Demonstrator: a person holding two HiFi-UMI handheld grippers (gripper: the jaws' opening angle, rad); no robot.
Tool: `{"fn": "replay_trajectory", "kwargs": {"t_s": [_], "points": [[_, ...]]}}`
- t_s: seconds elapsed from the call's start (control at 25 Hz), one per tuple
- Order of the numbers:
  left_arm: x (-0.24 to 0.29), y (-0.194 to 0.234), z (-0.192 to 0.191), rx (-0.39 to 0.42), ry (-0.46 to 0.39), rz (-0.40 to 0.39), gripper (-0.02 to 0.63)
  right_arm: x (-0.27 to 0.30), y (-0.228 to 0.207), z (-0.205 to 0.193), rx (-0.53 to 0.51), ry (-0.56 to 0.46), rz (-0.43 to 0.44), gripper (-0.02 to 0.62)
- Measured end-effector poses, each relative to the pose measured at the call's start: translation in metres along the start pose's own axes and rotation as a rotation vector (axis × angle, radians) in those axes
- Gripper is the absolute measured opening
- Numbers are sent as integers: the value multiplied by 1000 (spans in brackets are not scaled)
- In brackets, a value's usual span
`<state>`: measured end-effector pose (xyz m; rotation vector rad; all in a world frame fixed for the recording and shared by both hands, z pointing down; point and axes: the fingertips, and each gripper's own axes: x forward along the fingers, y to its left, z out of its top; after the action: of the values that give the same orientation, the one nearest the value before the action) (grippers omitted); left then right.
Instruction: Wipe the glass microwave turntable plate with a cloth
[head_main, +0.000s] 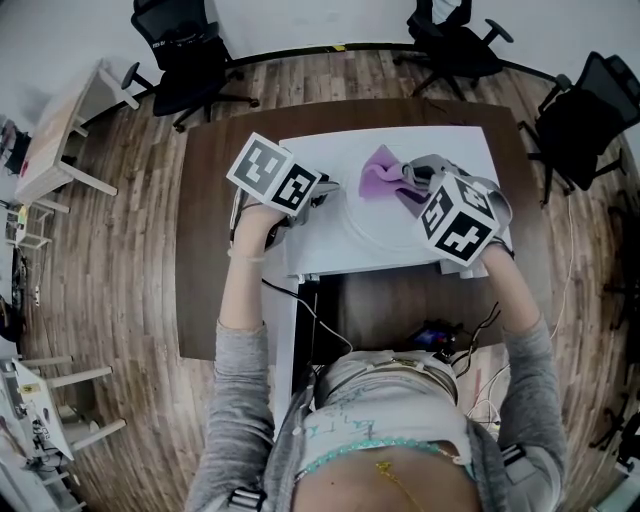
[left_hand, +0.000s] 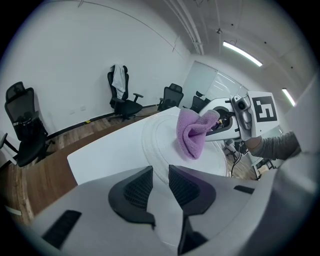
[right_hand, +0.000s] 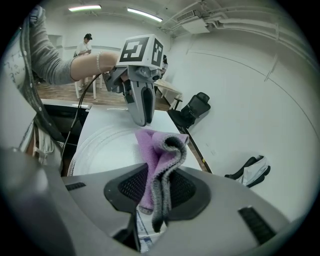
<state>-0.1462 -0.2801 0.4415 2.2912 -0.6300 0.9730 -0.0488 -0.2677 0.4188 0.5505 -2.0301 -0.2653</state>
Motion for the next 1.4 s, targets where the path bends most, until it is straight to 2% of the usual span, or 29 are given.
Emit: {"fn": "replay_trajectory", "kwargs": {"t_s": [0.36, 0.76, 1.08, 1.4], "points": [[2, 0, 0, 0, -5, -4, 110, -10, 12, -11, -1, 18, 9, 112], [1, 0, -1, 3, -8, -8, 110, -5, 23, 4, -34, -1, 34, 112], [1, 0, 0, 4, -8, -10, 110, 12, 14, 22, -57, -20, 32, 112], [2, -1, 1, 4, -9, -11, 110, 23, -6, 23, -23, -41, 15, 112]]}}
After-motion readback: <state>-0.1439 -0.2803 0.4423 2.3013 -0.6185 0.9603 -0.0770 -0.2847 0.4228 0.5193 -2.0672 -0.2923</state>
